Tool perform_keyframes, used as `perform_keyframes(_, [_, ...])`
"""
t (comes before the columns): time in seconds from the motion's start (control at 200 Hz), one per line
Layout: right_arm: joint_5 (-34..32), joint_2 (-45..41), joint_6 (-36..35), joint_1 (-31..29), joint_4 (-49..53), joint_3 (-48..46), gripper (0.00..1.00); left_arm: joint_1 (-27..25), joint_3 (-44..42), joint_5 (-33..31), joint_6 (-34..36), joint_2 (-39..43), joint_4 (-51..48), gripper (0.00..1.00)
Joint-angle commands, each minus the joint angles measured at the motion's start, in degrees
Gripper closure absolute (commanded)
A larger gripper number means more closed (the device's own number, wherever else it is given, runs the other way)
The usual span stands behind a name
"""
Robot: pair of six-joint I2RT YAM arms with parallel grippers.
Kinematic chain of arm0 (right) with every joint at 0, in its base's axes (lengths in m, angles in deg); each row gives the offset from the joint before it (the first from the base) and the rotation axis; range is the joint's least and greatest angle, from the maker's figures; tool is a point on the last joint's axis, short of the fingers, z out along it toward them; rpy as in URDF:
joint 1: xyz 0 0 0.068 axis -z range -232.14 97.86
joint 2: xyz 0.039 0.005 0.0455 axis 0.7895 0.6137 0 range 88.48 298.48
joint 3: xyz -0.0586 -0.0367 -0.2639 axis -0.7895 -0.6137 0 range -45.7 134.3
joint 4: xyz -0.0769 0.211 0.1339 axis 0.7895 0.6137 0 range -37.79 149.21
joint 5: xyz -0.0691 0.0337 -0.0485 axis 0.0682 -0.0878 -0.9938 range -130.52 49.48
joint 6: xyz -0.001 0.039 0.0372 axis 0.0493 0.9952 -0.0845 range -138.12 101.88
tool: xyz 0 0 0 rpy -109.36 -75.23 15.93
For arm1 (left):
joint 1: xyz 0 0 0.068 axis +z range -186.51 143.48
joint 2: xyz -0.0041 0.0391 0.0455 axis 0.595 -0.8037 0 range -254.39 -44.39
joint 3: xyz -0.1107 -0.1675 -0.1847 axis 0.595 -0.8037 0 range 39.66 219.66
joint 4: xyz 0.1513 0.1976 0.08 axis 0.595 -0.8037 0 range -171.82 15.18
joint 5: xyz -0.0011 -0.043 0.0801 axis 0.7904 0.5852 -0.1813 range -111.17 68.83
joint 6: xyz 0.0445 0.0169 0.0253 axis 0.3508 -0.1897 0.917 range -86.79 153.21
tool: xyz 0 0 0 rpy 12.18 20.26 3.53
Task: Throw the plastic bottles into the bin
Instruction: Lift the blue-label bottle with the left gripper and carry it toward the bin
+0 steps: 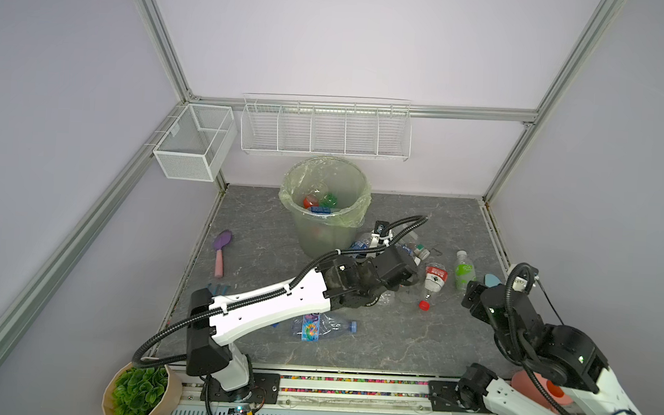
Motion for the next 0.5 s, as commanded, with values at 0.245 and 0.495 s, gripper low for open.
perform_keyframes(0.245, [7.07,0.99,0.56,0.4,-4.72,-6.8,0.12,3.09,3.2,-12.2,8.95,7.49,-2.14,1.0])
perform_keyframes(0.495, [14.79,4.43,-1.83,0.39,-9.35,-11.63,0.12,3.54,4.66,-16.31,14.08,11.15,-0.18,1.0])
